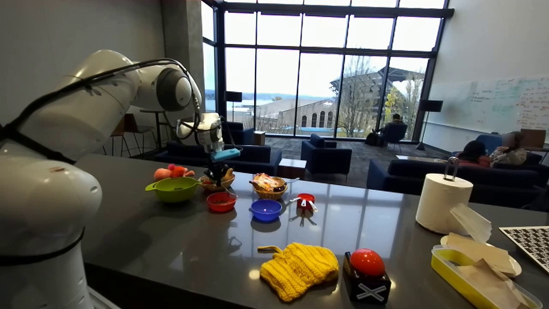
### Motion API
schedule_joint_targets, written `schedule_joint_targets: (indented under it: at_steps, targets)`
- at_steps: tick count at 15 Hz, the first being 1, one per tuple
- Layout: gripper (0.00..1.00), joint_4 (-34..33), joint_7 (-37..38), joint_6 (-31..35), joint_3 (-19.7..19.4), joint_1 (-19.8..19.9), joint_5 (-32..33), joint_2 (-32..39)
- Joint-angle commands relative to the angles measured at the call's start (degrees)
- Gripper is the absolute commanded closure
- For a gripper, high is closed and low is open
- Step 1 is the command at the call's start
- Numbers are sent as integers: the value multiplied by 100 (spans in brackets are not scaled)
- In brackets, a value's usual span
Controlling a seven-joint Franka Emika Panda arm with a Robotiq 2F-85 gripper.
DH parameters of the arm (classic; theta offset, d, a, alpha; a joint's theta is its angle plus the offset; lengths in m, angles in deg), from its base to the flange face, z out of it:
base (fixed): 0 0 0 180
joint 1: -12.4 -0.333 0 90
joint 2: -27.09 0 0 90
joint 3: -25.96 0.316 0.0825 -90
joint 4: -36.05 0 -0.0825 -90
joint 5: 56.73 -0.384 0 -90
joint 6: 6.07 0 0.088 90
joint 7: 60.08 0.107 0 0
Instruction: Remove the spoon in the yellow basket and use it to stir the content in the orange bowl
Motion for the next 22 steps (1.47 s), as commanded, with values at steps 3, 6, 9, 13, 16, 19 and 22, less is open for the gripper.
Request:
schedule_joint_targets:
  at_steps: [3,6,9,13,16,19,22]
  targets:
    - [99,-1128,-192,-393,148,-70,-255,749]
    - [99,-1584,-268,-474,248,-72,-456,1015]
    - [99,-1898,-268,-434,279,-76,-619,1177]
    - [99,-2011,-219,-280,307,-5,-850,1183]
    - [99,-1887,-193,-21,362,110,-1072,1048]
    - [99,-1805,-215,271,439,217,-1290,1010]
    - [99,-1733,-165,475,495,279,-1450,984]
